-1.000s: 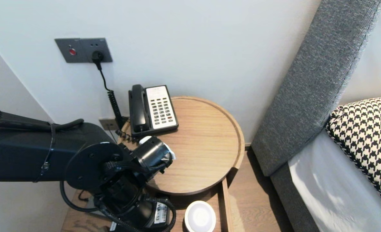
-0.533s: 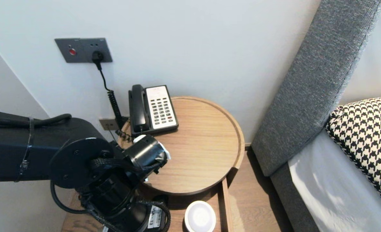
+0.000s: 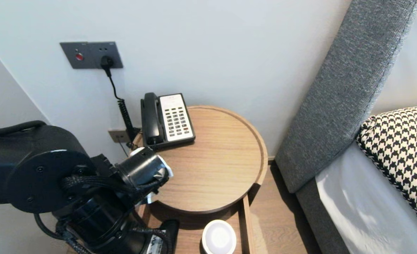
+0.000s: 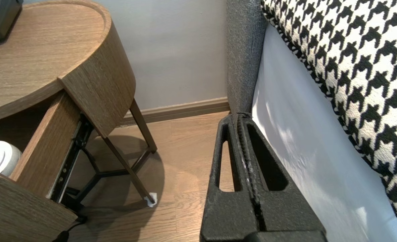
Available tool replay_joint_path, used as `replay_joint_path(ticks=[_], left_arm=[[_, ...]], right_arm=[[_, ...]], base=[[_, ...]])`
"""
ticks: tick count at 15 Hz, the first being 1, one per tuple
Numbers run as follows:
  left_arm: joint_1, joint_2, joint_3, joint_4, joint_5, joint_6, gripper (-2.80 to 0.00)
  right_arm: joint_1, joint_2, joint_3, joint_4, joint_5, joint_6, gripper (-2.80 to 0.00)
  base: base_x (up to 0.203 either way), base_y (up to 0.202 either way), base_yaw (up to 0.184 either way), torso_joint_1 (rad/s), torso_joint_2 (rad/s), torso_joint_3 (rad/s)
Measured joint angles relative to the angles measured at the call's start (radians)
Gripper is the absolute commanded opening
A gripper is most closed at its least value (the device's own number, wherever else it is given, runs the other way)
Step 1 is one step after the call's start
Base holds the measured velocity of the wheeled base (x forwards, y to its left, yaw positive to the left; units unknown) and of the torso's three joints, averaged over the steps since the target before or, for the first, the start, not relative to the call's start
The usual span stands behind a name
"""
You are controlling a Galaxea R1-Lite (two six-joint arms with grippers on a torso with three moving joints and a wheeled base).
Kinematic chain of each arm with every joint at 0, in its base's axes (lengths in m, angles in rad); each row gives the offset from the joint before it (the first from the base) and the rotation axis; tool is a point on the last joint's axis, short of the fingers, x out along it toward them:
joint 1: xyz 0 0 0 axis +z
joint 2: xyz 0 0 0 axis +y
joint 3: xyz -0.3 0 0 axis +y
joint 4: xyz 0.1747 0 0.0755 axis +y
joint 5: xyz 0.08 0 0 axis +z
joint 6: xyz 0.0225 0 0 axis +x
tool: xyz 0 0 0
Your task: Take the remote control out of the drawer one by one and place them on the table
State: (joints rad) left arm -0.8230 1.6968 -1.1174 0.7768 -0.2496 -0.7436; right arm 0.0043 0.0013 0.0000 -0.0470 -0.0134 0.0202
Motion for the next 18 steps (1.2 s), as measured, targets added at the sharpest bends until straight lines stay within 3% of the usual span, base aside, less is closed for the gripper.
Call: replay_joint_path(ticks=[10,15,18], left_arm=[[0.001,-0.133,0.105,0.001,-0.008,0.013,-2.80],[0.044,-0.184,-0.008,0.072,0.024,0.014,-2.80],[0.066,-0.180,-0.121,0.096,0.122,0.013,-2.80]], right_arm=[[0.000,0.000,0.000,0.000,0.000,0.000,-2.80],[0.000,0.000,0.000,0.000,0.000,0.000,-2.80],[0.000,0.000,0.000,0.000,0.000,0.000,-2.80]], base=[[0.000,0.000,0.000,0.000,0.00,0.000],[0.000,0.000,0.000,0.000,0.00,0.000],[0.000,0.000,0.000,0.000,0.00,0.000]])
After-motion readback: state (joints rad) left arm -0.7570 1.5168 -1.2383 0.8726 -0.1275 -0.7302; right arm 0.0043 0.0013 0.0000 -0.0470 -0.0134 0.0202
